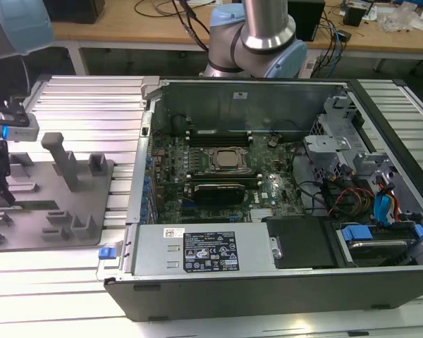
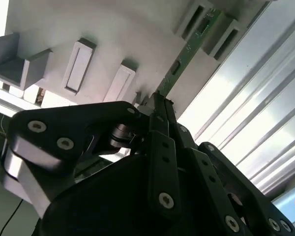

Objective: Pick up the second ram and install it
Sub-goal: 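Pick up the second ram and move it above second insertion slot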

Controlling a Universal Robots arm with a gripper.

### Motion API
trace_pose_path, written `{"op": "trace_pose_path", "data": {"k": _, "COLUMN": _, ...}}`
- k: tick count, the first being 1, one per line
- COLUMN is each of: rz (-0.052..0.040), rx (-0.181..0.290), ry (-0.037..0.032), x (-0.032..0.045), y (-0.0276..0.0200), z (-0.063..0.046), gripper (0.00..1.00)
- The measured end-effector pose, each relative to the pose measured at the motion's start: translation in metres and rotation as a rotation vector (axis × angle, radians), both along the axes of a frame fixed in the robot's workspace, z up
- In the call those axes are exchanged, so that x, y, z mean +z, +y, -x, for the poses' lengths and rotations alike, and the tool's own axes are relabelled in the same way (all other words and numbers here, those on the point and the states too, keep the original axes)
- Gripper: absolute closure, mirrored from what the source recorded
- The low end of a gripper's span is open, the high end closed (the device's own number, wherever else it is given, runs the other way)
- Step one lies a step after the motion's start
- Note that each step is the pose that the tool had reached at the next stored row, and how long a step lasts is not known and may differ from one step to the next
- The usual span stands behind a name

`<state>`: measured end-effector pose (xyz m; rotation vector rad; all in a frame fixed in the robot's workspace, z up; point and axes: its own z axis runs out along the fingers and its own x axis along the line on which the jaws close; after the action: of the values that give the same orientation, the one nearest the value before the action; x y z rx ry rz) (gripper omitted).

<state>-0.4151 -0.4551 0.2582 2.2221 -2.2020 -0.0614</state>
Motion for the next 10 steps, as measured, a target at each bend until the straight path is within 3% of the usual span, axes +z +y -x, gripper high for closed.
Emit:
{"op": "trace_pose_path", "data": {"k": 3, "rz": 0.003, "rx": 0.0, "ry": 0.0001, "x": 0.0195, "y": 0.0002, "z": 0.0, "gripper": 0.91}}
{"op": "trace_pose_path", "data": {"k": 4, "rz": 0.0054, "rx": 0.0, "ry": 0.0001, "x": 0.0292, "y": 0.0003, "z": 0.0, "gripper": 0.91}}
{"op": "trace_pose_path", "data": {"k": 7, "rz": 0.0074, "rx": 0.0, "ry": 0.0001, "x": 0.0394, "y": 0.0004, "z": 0.0, "gripper": 0.91}}
{"op": "trace_pose_path", "data": {"k": 10, "rz": 0.0107, "rx": 0.0, "ry": 0.0, "x": 0.0563, "y": 0.0013, "z": 0.0, "gripper": 0.91}}
